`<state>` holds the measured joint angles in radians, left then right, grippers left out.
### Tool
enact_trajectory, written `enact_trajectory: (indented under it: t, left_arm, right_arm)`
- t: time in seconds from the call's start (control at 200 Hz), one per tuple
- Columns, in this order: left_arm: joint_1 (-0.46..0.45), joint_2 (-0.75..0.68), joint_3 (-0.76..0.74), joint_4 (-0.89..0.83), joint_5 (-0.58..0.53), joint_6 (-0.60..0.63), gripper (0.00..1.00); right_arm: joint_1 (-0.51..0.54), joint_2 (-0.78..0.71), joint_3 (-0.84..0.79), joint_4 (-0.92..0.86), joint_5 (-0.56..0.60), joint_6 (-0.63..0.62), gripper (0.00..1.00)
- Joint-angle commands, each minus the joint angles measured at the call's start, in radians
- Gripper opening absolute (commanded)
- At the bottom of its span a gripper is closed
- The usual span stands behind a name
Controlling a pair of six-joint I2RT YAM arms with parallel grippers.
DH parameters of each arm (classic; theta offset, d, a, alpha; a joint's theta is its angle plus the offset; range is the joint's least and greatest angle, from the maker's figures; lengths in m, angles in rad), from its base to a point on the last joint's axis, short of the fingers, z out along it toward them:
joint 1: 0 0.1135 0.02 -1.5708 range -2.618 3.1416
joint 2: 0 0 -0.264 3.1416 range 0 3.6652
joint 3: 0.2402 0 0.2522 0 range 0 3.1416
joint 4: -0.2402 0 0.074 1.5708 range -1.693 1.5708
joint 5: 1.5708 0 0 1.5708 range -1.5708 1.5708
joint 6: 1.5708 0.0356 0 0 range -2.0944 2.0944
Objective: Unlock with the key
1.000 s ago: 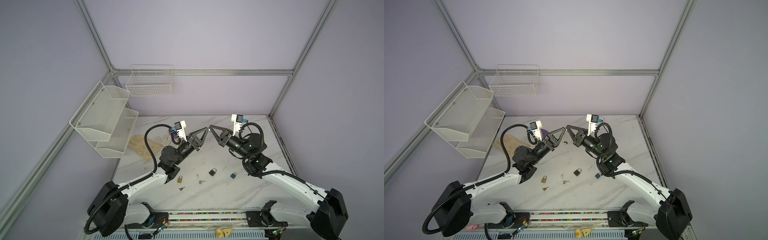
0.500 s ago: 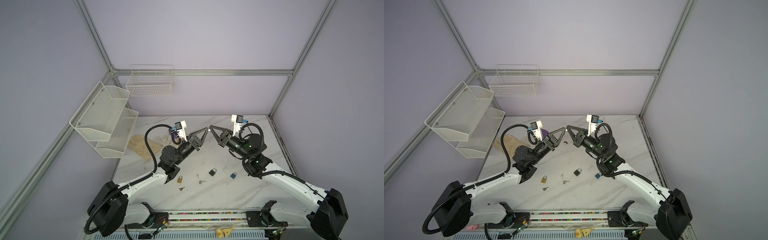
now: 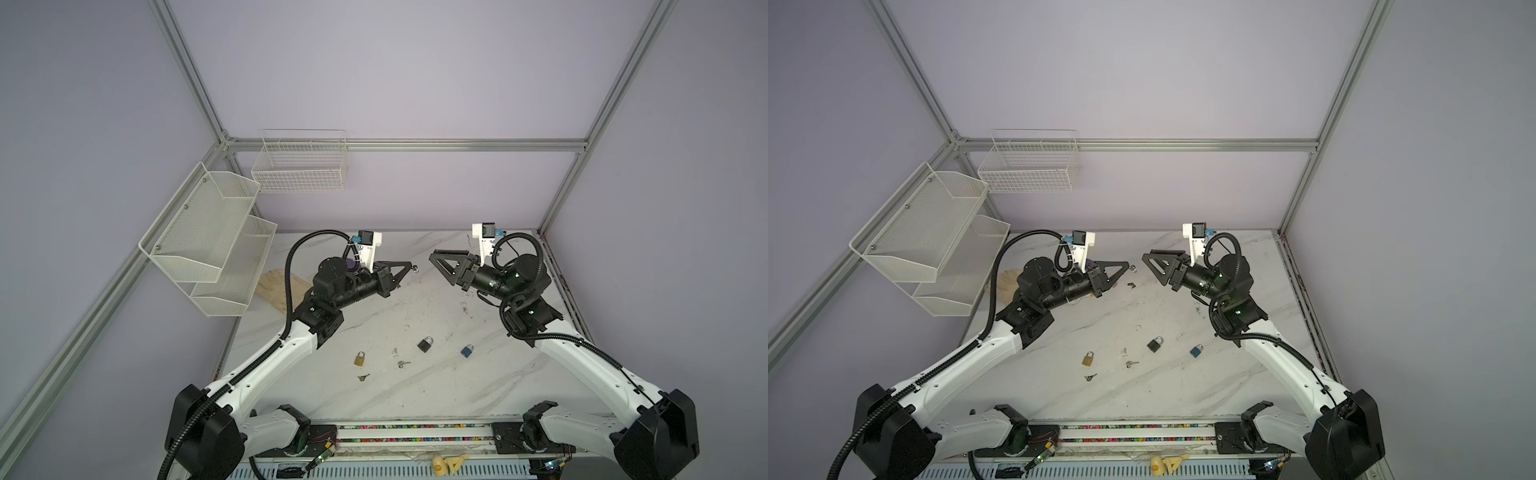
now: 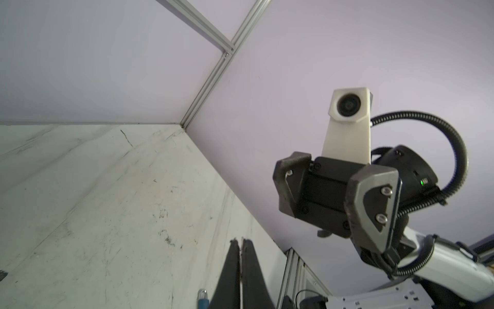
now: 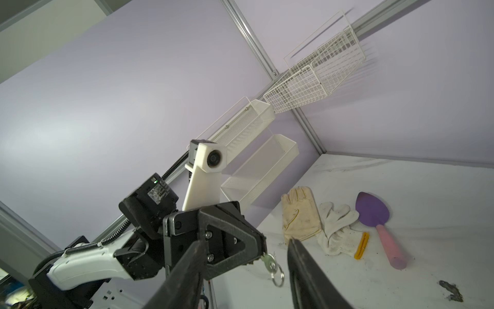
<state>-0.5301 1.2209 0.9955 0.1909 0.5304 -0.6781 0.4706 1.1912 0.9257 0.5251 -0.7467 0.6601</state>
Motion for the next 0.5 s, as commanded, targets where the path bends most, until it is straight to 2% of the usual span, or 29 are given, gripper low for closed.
enact_trajectory:
  t: [0.0, 0.03, 0.075, 0.255, 0.5]
  left_arm:
    - [0.01, 0.022, 0.171, -0.221, 0.125, 0.162, 0.0]
    - [0.01, 0.03, 0.185, -0.239, 0.135, 0.174, 0.0]
    - [0.01, 0.039, 0.21, -0.267, 0.145, 0.194, 0.0]
    - [0.011, 0.07, 0.276, -0.322, 0.195, 0.241, 0.0]
    - [0.01, 0.077, 0.312, -0.343, 0.234, 0.264, 0.0]
  right_arm:
    - [-0.01, 0.011, 0.032, -0.073, -0.21, -0.047, 0.53]
    - [-0.01, 0.009, 0.039, -0.123, -0.208, -0.1, 0.53]
    - [-0.01, 0.008, 0.038, -0.136, -0.215, -0.111, 0.53]
    - [-0.014, 0.034, 0.014, -0.125, -0.264, -0.109, 0.48]
    - [-0.014, 0.045, -0.002, -0.137, -0.246, -0.123, 0.42]
